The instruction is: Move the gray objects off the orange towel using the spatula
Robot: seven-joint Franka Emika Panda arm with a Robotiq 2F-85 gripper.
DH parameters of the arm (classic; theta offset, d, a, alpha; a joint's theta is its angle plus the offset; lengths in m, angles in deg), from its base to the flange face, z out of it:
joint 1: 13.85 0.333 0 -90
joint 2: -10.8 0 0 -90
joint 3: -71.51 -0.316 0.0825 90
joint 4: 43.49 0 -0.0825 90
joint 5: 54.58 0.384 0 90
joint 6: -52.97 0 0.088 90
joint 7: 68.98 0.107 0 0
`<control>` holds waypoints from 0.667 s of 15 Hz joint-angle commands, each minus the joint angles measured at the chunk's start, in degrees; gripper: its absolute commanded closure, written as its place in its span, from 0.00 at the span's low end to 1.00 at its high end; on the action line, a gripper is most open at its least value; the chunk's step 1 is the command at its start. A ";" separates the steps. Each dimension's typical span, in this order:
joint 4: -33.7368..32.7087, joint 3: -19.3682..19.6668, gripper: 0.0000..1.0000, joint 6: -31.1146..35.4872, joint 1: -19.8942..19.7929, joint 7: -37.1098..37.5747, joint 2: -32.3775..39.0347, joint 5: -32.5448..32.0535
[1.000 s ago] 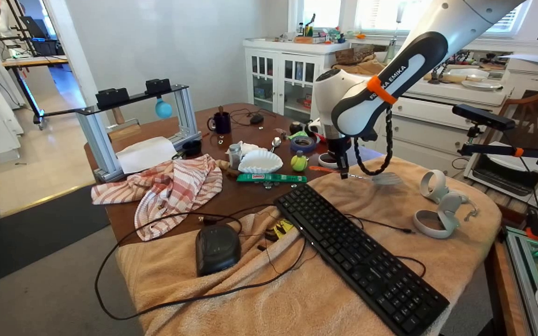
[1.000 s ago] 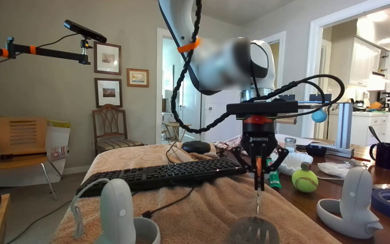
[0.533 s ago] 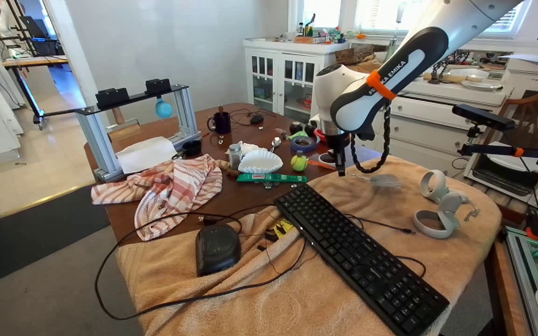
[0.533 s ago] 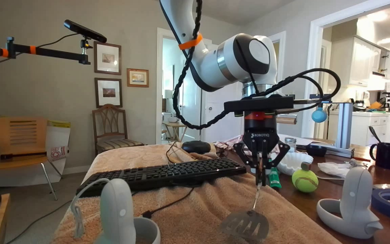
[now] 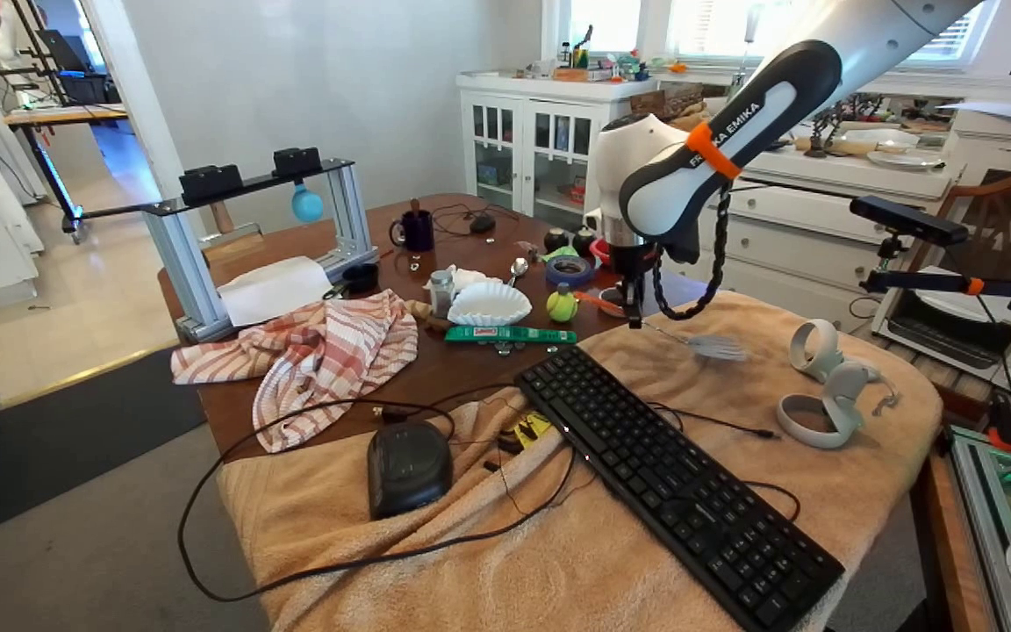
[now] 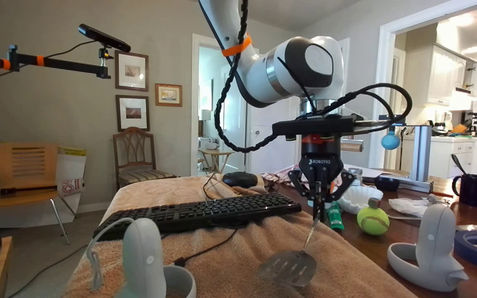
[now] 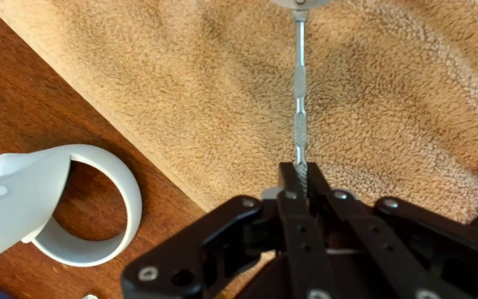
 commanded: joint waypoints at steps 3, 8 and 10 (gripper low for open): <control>1.76 -0.28 0.98 1.63 -0.35 3.26 -2.45 3.75; 2.67 -0.45 0.98 3.48 -0.68 3.56 -3.80 5.68; 3.61 -1.17 0.98 7.33 -1.63 1.87 -4.23 7.75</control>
